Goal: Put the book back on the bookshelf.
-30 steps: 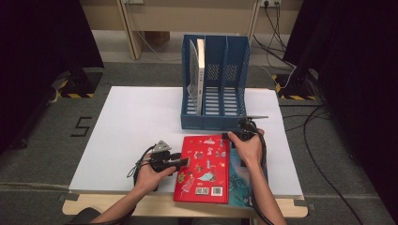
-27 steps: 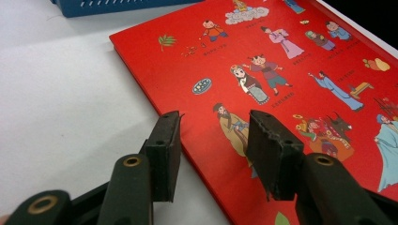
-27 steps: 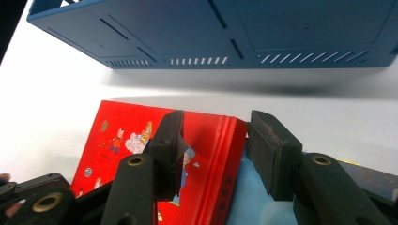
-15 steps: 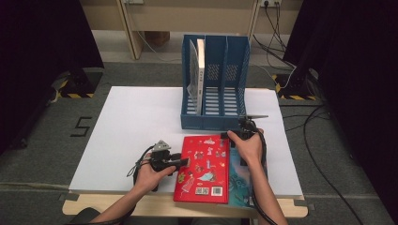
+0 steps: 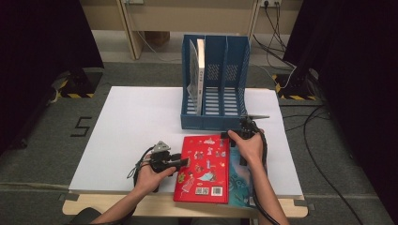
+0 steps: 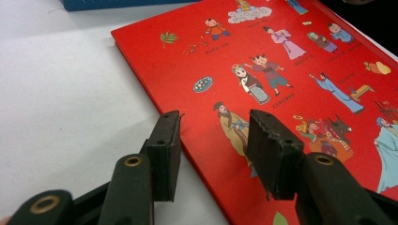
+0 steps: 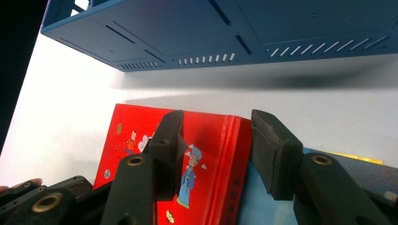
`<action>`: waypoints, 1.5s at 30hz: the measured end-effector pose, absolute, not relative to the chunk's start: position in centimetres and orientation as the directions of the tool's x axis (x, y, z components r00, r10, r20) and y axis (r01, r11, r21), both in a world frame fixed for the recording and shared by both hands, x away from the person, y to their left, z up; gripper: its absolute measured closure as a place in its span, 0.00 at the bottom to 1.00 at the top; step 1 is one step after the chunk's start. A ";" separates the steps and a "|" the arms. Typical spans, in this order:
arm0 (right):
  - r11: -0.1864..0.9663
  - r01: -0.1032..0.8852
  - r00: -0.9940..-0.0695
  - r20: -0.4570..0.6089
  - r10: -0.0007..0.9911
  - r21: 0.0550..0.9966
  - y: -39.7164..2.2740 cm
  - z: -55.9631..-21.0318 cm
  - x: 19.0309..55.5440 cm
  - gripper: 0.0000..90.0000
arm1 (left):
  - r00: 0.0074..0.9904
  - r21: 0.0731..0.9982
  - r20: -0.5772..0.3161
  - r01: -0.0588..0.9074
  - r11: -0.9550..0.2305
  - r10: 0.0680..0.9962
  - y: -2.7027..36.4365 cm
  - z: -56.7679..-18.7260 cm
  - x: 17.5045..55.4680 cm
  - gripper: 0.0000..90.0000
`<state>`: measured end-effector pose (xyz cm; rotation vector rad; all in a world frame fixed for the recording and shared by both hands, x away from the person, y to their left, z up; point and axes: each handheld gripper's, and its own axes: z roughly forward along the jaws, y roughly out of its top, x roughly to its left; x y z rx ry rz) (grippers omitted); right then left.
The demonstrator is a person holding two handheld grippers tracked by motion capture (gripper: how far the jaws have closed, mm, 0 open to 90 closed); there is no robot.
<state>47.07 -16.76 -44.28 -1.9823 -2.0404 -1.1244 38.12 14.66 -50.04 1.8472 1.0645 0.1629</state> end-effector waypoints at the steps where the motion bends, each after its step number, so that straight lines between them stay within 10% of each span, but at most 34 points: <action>1: -0.109 0.895 -0.157 0.534 0.831 0.433 -16.8 -44.3 47.1 0.63 | 0.609 0.788 -0.319 0.596 -0.153 0.727 14.7 -50.1 38.1 0.60; 45: -0.079 0.942 -0.147 0.615 0.775 0.325 -16.2 -44.3 46.6 0.66 | 0.558 0.754 -0.413 0.653 -0.074 0.720 15.0 -50.2 38.4 0.60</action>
